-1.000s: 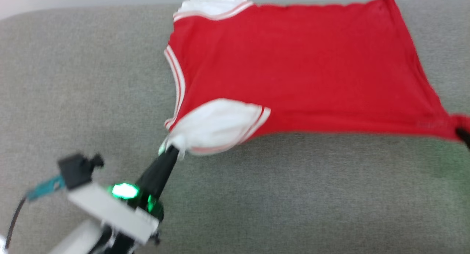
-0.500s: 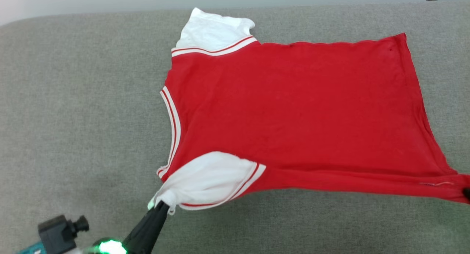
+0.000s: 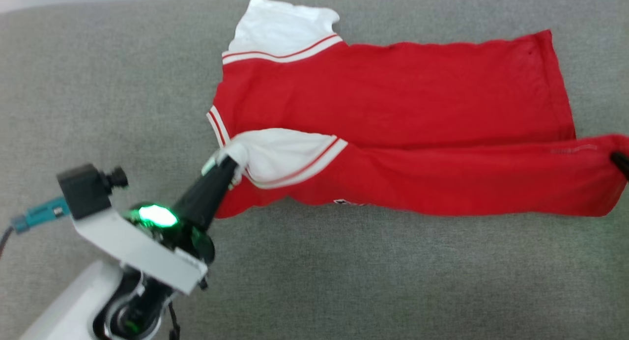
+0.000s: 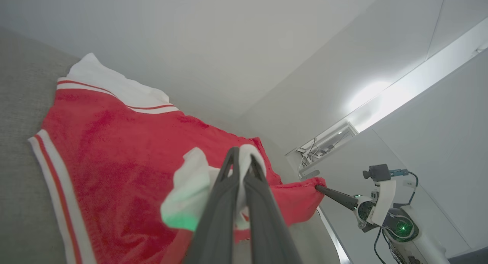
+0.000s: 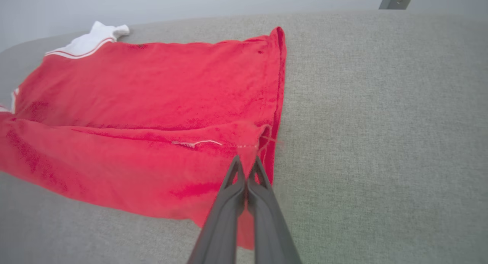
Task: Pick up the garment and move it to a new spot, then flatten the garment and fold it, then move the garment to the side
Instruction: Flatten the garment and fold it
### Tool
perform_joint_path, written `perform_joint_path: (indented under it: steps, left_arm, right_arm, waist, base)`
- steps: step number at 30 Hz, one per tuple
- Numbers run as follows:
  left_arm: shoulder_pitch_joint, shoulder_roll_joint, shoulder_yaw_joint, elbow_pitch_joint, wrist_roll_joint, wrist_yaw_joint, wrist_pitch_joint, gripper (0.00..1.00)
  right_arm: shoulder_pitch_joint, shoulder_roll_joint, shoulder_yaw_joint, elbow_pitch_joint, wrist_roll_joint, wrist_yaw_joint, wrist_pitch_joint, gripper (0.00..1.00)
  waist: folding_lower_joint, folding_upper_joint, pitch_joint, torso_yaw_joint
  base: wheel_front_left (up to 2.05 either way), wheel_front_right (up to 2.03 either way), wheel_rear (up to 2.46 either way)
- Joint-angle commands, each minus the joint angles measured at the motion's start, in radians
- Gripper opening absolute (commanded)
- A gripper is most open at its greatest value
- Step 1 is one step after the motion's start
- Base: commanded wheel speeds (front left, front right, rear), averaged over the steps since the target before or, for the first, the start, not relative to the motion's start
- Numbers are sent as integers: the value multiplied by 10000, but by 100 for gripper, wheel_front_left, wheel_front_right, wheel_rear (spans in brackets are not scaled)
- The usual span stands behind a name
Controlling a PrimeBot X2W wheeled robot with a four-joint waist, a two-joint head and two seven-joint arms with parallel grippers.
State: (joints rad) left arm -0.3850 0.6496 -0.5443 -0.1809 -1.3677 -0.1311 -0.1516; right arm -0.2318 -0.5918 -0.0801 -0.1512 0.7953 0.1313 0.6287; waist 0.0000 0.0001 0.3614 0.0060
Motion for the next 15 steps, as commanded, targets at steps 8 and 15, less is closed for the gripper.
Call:
perform_joint_path:
  steps: [8,15]
  left_arm:
    - [-1260,-214,-594,2441,481,15,-412,0]
    - [-2191,-481,-1468,4459,1363,15,-495,0]
  right_arm:
    - [-1465,4,1024,1822,-311,-9,-773,0]
    - [-2058,-119,1974,3091,-413,-11,-1507,0]
  waist:
    - [0,-1,886,57]
    - [0,-1,1182,41]
  base:
    - [0,0,0]
    - [0,0,0]
